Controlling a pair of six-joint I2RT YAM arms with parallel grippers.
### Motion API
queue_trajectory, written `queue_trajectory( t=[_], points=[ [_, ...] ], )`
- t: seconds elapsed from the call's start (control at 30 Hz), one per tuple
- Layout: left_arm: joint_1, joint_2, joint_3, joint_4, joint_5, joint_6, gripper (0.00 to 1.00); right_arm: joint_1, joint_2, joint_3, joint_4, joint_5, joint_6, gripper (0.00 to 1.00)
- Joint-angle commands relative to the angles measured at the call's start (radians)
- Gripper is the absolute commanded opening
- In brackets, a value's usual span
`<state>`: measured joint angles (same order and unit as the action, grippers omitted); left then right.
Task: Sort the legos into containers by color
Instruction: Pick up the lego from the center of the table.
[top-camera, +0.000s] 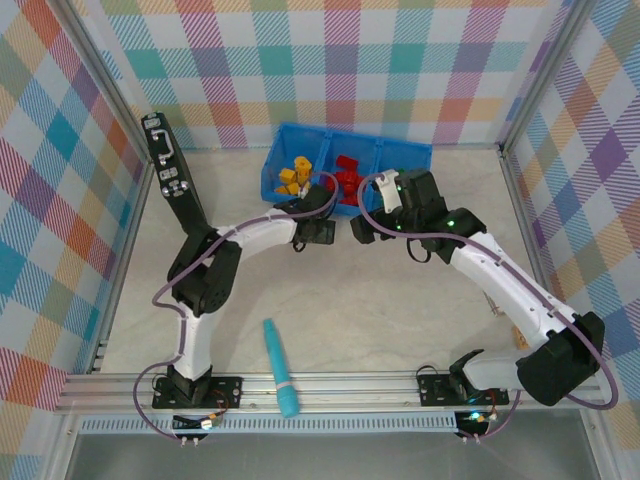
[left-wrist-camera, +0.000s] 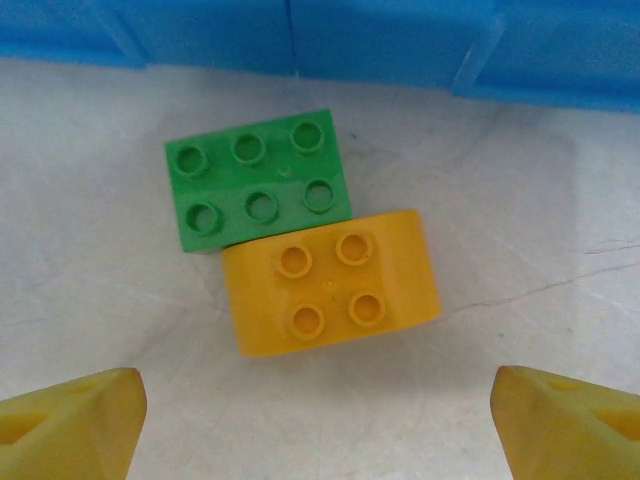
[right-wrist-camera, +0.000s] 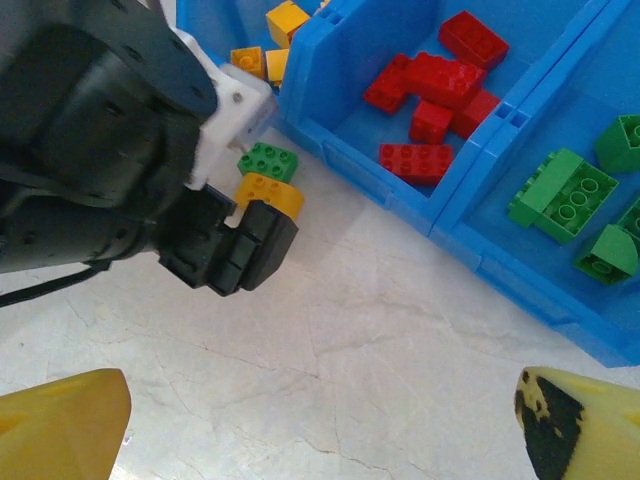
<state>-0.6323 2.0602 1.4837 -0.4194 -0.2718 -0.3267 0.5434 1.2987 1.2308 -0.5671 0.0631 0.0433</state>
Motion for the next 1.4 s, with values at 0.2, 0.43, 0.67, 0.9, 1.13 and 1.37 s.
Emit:
queue_trajectory(
  t=[0.2, 0.43, 0.67, 0.9, 1.13, 1.37],
  points=[
    [0.009, 0.122, 0.119, -0.002, -0.008, -0.064, 0.89, -0.023, -0.022, 0.008, -0.005, -0.017, -0.010, 0.99],
    [0.028, 0.149, 0.106, 0.016, -0.032, -0.098, 0.85, -0.034, -0.019, 0.004, -0.008, -0.022, -0.010, 0.99],
    [0.043, 0.163, 0.089, 0.033, -0.029, -0.128, 0.74, -0.036, -0.012, 0.005, -0.009, -0.029, -0.005, 0.99],
    [0.049, 0.137, 0.039, 0.038, -0.016, -0.137, 0.54, -0.037, -0.012, 0.002, -0.007, -0.029, -0.008, 0.99],
    [0.050, -0.011, -0.014, 0.004, -0.063, -0.102, 0.49, -0.038, -0.010, -0.002, -0.005, -0.025, -0.008, 0.99],
    [0.089, -0.128, 0.111, -0.005, -0.141, 0.023, 0.51, -0.037, -0.004, -0.009, -0.002, -0.034, 0.002, 0.99]
  ],
)
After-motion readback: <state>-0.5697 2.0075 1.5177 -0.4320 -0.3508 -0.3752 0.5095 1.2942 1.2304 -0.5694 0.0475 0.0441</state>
